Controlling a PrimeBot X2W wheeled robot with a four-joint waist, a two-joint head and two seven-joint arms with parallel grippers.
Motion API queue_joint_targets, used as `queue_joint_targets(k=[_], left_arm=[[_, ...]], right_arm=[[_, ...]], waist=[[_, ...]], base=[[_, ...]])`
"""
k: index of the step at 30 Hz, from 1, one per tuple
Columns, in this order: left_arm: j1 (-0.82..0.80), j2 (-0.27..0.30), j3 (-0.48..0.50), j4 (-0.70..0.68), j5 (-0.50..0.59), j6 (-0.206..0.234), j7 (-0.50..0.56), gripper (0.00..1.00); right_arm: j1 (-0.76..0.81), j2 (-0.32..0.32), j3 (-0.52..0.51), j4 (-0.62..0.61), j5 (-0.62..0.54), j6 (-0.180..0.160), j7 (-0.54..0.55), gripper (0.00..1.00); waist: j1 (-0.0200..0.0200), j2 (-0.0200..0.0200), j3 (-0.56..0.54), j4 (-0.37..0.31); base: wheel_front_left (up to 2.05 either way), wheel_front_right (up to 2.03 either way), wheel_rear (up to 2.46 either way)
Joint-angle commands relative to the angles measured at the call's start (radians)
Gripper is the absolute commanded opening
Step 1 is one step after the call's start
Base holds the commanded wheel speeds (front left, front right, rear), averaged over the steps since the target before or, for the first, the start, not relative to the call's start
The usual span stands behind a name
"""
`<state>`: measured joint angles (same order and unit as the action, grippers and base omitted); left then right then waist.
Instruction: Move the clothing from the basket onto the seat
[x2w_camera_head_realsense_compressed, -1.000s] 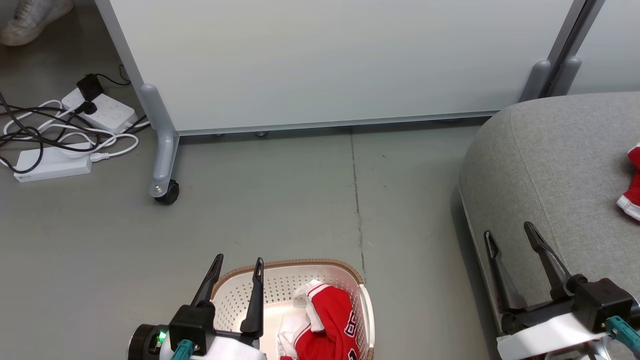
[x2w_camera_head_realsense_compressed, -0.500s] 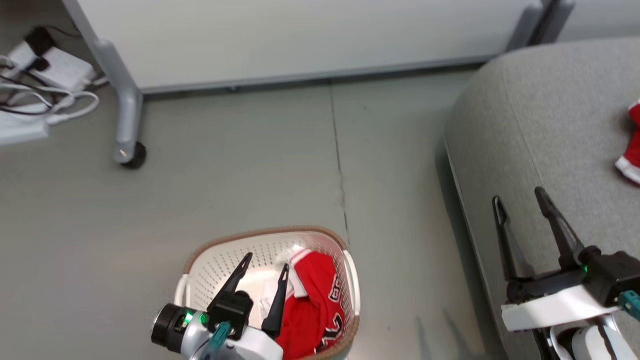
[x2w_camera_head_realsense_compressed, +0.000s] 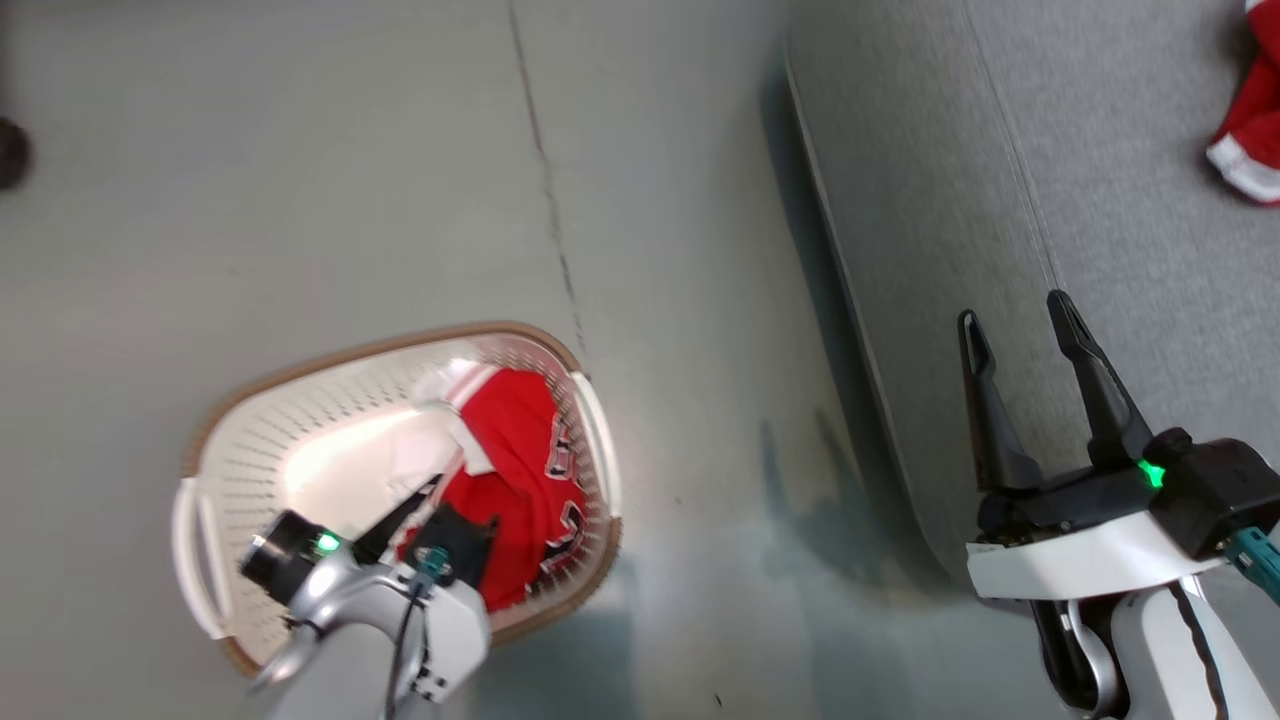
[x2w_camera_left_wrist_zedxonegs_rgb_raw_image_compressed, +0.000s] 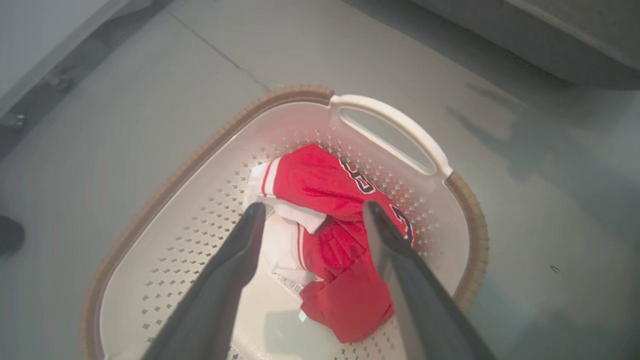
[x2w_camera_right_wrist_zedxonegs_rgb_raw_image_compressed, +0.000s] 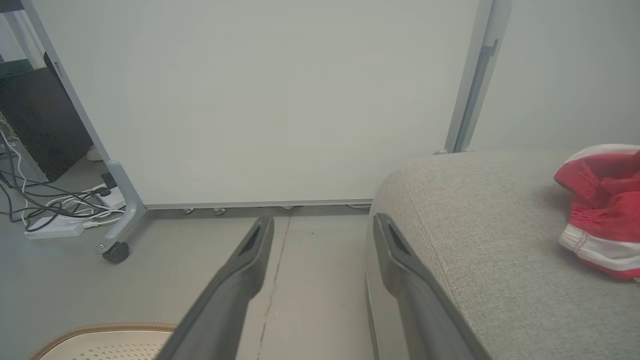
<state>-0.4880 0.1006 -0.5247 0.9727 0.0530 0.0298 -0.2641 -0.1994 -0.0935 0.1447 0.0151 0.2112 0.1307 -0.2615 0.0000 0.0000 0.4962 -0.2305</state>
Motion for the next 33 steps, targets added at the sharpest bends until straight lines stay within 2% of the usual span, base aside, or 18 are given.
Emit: queue_joint_targets(k=[1, 6, 9, 16, 27, 33], left_arm=[[-0.031, 0.015, 0.000, 0.014, 0.010, -0.005, 0.000, 1.00], [-0.130, 0.052, -0.057, 0.158, 0.064, -0.027, 0.000, 1.00], [-0.185, 0.077, -0.067, 0.238, 0.075, -0.019, 0.010, 1.00], [-0.248, 0.112, -0.043, 0.298, 0.038, -0.013, 0.048, 1.00], [-0.333, 0.151, -0.093, 0.314, 0.069, -0.043, 0.150, 1.00], [-0.387, 0.158, -0.130, 0.317, 0.088, -0.036, 0.185, 1.00]], right_arm=[[-0.015, 0.003, 0.002, -0.004, 0.000, 0.000, -0.002, 1.00], [-0.041, 0.032, 0.027, 0.003, 0.016, 0.000, -0.002, 1.00], [-0.060, 0.040, 0.066, 0.016, 0.010, 0.000, -0.002, 1.00], [-0.084, 0.044, 0.105, 0.011, 0.074, 0.000, -0.002, 1.00], [-0.055, 0.044, 0.114, -0.013, 0.118, 0.000, -0.002, 1.00], [-0.041, 0.044, 0.125, -0.022, 0.134, 0.000, -0.002, 1.00]], waist=[[0.0000, 0.0000, 0.110, -0.093], [0.0000, 0.0000, 0.202, -0.148], [0.0000, 0.0000, 0.237, -0.186], [0.0000, 0.0000, 0.308, -0.246], [0.0000, 0.0000, 0.406, -0.235], [0.0000, 0.0000, 0.451, -0.227]], base=[[0.00, 0.00, 0.00], [0.00, 0.00, 0.00], [0.00, 0.00, 0.00], [0.00, 0.00, 0.00], [0.00, 0.00, 0.00], [0.00, 0.00, 0.00]])
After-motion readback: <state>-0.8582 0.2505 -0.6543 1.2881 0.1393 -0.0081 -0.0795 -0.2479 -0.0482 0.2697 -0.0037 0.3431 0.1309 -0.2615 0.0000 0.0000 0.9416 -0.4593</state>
